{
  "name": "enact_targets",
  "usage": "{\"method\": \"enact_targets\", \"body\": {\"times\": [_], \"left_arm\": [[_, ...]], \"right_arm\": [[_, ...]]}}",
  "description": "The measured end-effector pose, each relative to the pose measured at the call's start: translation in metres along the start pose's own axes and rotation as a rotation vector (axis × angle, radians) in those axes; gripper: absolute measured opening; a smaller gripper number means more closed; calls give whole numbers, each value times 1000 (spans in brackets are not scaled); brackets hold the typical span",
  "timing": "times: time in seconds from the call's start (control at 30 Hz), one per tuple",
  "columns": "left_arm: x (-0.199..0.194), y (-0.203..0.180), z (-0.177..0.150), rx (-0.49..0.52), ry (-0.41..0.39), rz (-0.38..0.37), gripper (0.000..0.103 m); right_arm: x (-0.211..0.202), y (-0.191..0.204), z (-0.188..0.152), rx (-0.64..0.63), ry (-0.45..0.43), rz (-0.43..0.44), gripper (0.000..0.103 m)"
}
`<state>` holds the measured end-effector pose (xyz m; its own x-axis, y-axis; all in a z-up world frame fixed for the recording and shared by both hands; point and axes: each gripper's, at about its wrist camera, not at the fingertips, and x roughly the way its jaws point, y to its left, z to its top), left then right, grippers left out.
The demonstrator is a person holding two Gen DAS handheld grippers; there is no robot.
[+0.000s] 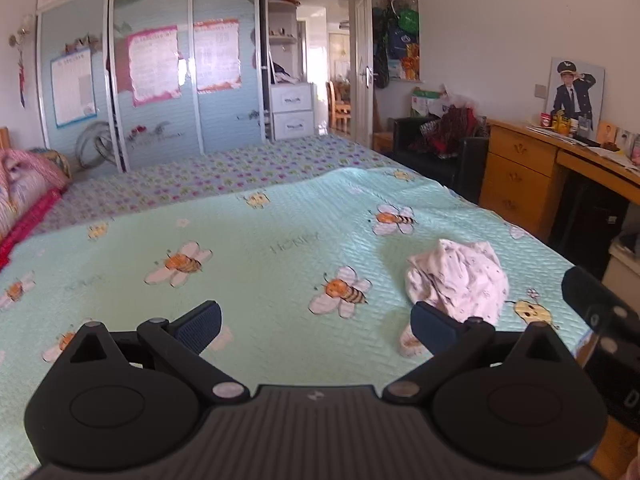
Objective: Fold clothes
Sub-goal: 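Move both grippers toward the crumpled cream garment on the bed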
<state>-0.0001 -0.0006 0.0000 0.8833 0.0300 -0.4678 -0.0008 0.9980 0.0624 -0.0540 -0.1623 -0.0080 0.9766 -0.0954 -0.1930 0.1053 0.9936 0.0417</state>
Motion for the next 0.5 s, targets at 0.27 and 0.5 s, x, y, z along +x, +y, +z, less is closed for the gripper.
{"method": "enact_targets", "body": {"times": [0.27, 0.5], "left_arm": [[1, -5, -1, -26, 23, -26, 103], [8, -11, 1, -23, 47, -20, 103]], "right_arm": [[-3, -1, -2, -3, 15, -5, 103], [5, 0, 5, -16, 49, -10, 103]]}}
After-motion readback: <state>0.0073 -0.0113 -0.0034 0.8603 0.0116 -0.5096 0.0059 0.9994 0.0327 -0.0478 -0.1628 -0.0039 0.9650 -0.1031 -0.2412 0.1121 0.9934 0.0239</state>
